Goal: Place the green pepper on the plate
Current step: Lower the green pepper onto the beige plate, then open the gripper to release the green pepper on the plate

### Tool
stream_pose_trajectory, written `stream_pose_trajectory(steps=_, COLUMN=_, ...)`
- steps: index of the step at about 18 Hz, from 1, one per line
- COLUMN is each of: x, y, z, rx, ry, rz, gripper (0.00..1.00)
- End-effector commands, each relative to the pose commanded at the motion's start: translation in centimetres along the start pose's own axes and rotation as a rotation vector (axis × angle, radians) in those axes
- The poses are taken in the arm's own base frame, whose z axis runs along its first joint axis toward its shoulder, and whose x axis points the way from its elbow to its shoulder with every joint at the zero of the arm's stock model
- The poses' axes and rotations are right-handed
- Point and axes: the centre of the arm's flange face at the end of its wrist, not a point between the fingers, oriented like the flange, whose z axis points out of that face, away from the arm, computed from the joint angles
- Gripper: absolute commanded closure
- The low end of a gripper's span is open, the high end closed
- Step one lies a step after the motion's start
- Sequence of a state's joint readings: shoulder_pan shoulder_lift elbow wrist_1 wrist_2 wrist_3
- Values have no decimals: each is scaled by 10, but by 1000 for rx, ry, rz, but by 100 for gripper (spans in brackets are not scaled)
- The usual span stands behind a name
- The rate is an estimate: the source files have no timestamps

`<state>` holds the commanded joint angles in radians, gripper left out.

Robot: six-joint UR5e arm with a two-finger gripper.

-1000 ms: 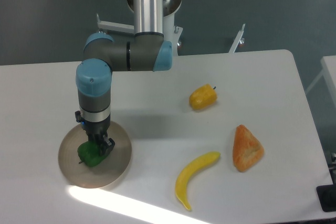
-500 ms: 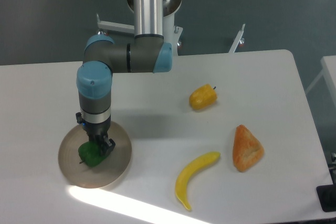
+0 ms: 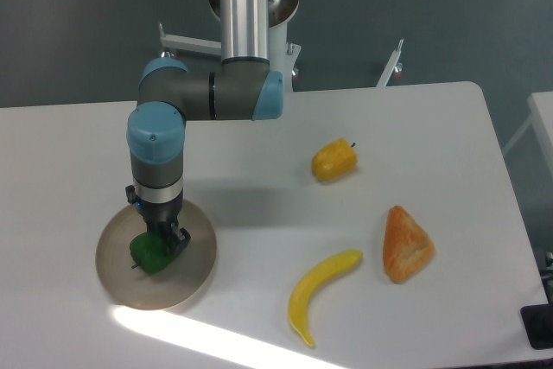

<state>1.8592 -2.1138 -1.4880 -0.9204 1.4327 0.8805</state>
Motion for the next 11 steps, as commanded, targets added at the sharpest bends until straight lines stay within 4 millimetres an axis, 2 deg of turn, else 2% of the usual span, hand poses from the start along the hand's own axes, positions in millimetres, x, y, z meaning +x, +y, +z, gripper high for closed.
stream_pose_trajectory(steps=3, x=0, y=0, z=-2, rx=2, ry=-2, rz=0, gripper=29)
stream_pose_trajectory(steps=6, x=-1, y=0, z=-3, rx=3, ry=-4, rz=-2, gripper=16)
stream_pose_trajectory(steps=11, x=-3, y=-1, z=-14, rx=13, ry=-17, rz=-3, gripper=4)
